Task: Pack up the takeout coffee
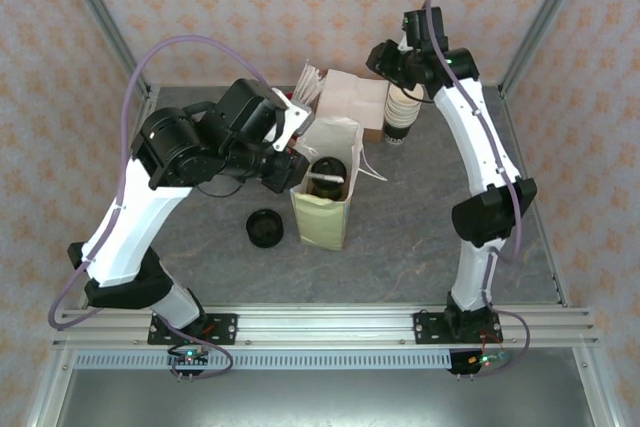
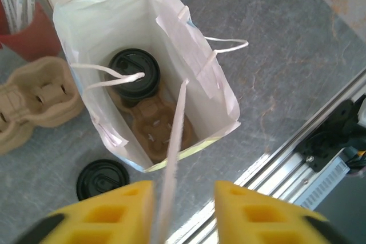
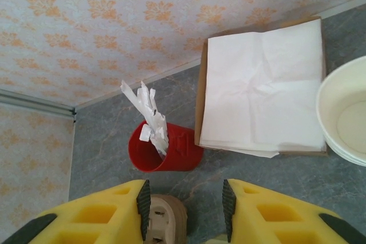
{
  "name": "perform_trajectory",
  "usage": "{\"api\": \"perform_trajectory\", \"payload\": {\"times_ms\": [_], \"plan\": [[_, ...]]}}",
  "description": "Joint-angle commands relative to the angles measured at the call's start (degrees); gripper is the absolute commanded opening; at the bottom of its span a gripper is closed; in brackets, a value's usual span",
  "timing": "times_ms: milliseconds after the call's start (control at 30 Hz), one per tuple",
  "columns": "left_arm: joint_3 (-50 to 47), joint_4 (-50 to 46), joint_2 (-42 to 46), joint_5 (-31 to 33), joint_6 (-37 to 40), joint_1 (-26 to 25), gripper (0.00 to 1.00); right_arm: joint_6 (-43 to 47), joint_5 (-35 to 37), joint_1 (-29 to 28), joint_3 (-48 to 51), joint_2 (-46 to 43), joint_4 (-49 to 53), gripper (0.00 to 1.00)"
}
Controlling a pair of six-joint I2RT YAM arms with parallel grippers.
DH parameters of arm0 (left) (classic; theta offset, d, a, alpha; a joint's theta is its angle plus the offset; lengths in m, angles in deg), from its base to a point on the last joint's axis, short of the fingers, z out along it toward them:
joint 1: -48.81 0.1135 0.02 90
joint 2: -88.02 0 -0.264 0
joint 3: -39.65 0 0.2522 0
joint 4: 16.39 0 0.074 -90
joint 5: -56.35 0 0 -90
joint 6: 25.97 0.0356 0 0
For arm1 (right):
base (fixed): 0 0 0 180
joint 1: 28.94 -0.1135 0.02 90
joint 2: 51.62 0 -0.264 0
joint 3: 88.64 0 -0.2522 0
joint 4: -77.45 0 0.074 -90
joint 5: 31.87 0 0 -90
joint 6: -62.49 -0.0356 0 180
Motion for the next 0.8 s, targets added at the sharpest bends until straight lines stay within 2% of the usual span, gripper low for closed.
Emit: {"api": "perform_trajectory", "payload": {"times_ms": [0,67,100,233,300,400,567,767], "plan": [[-1.76,1.77,0.43,3.58,-0.49,-0.41,0.47,3.76,1.69,-1.84,-4.77,2.86,3.49,0.4],[-6.18,7.26,3.68,8.12,-1.6,-0.31,0.57,4.28,3.19,-2.35,-7.03,4.9,5.17,0.39],[-8.95,10.89,5.82,8.46,-1.86,-0.27,0.6,4.35,3.67,-2.57,-7.82,5.91,5.68,0.39],[-22.89,23.1,14.9,14.96,-2.55,-0.27,0.63,4.98,4.84,-3.45,-8.09,8.96,4.38,0.37],[-28.5,26.71,18.96,19.55,-3.46,-0.18,0.63,5.96,6.25,-4.1,-9.49,11.31,4.29,0.37],[-36.95,31.48,24.47,22.8,-4.86,-0.18,0.63,6.92,8.11,-4.76,-12.73,14.9,4.81,0.37],[-45.26,33.17,30.94,25.75,-9.8,-0.18,0.63,7.57,9.81,-4.88,-18.91,19.56,7.45,0.37],[-50.72,30.69,35.18,27.25,-15.25,-0.19,0.64,7.4,9.82,-6.0,-16.03,19.58,4.12,0.37]]}}
